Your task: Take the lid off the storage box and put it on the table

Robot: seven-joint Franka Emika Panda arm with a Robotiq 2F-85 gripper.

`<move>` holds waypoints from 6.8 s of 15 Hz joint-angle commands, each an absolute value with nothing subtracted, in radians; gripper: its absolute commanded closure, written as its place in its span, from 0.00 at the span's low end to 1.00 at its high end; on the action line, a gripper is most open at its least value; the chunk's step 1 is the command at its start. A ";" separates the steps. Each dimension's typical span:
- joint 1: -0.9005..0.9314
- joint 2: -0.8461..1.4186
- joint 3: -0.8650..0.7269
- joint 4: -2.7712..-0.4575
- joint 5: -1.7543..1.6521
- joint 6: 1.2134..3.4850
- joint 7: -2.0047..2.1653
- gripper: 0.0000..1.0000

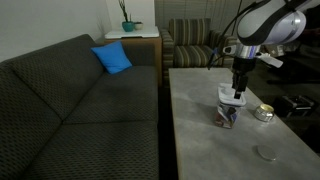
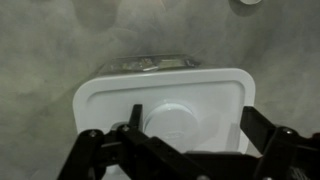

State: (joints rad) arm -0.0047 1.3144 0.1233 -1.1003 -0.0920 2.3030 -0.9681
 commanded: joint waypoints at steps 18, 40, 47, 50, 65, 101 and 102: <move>0.023 1.318 0.086 -1.134 -0.120 2.454 -0.840 0.00; 0.036 1.274 0.108 -1.164 -0.116 2.502 -0.829 0.71; 0.037 1.195 0.134 -1.208 -0.120 2.518 -0.874 0.71; 0.039 1.133 0.123 -1.265 -0.127 2.522 -0.869 0.71; -0.114 0.942 0.083 -1.743 -0.160 2.593 -0.796 0.71; -0.077 1.453 0.029 -1.334 -0.111 2.815 -0.162 0.71; -0.079 1.441 0.029 -1.341 -0.113 2.811 -0.165 0.71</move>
State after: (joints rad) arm -0.0819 1.4191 0.0365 -1.3754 -0.1248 2.8236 -0.1616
